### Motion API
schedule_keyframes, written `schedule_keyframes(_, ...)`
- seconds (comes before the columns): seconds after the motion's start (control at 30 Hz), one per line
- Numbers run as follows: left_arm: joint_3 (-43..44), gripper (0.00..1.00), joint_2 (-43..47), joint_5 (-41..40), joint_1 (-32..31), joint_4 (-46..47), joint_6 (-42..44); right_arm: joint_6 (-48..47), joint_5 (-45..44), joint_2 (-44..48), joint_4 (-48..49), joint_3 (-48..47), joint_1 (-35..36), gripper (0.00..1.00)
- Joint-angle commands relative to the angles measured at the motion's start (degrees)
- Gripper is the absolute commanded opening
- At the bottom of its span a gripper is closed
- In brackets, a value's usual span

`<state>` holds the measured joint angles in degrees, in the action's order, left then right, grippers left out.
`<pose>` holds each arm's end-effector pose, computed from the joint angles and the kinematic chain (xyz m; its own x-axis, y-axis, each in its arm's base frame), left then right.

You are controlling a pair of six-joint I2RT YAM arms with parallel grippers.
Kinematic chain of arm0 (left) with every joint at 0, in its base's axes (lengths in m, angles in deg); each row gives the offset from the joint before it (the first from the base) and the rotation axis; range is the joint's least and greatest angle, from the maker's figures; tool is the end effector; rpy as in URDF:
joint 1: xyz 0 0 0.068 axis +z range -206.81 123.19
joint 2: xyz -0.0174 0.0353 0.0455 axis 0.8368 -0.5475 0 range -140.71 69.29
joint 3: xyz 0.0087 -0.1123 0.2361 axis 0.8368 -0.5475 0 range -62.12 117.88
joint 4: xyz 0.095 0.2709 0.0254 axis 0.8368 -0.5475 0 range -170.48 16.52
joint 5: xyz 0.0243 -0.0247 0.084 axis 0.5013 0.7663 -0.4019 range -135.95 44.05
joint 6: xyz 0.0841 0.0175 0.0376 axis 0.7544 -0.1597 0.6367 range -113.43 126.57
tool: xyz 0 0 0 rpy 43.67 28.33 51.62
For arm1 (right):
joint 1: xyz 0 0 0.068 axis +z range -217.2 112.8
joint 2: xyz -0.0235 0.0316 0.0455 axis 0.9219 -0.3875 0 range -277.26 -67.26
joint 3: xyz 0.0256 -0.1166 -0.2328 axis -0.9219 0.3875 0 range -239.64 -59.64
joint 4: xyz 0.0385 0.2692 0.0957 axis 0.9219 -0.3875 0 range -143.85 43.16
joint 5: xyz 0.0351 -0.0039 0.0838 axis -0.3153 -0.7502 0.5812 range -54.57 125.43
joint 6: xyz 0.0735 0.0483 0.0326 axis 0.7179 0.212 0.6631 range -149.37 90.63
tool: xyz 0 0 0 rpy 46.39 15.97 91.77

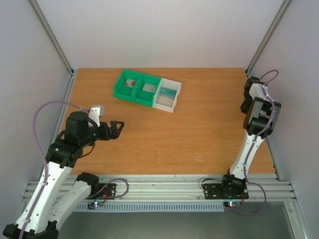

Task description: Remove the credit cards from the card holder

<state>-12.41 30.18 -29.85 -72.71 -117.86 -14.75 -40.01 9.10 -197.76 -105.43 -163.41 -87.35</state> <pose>0.1964 -0.0803 0.2957 -0.6745 -0.1710 -0.7182 0.2573 0.8574 -0.4458 0.4260 -0.1962 0.0867 -0.9828 0.1844 0.0013 0.1642 0.8781 -0.4494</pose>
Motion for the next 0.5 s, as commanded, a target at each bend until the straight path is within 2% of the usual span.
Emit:
schedule_keyframes(0.0, 1.0, 0.99, -0.3, -0.6, -0.3, 0.6, 1.0, -0.3, -0.6, -2.3, -1.4, -0.4, -0.6, 0.54)
schedule_keyframes(0.1, 1.1, 0.99, -0.3, -0.7, -0.3, 0.5, 1.0, -0.2, -0.5, -3.0, -1.4, -0.1, -0.7, 0.5)
schedule_keyframes(0.47, 1.2, 0.99, 0.0, -0.5, -0.3, 0.6, 1.2, -0.5, 1.7, -2.2, -0.9, 1.3, -1.6, 0.12)
